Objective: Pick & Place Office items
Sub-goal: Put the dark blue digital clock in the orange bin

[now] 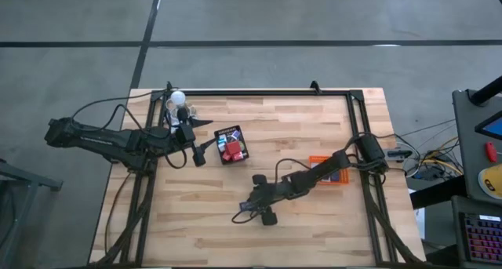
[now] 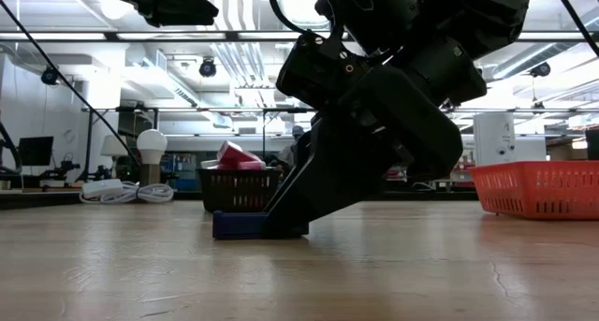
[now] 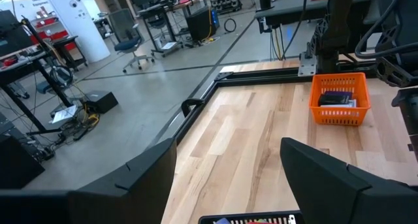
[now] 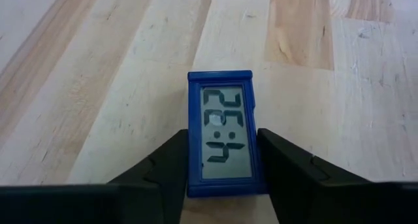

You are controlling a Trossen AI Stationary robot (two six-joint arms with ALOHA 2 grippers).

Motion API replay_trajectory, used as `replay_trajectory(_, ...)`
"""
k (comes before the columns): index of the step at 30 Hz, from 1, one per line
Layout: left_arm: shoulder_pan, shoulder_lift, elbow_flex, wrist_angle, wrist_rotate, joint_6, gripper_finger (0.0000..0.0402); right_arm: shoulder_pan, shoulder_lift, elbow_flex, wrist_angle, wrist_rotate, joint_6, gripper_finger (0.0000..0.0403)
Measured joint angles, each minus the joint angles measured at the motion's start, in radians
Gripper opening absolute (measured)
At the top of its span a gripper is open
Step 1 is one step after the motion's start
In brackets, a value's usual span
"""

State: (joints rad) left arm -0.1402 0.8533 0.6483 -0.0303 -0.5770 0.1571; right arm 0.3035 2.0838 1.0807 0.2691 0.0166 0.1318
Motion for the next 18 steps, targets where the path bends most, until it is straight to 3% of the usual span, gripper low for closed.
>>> replay_trajectory(18, 0.0, 0.0, 0.0, 0.0, 0.0, 0.0, 0.0275, -0.001, 0.0, -0.001, 0.0, 0.001, -0.001, 0.0168)
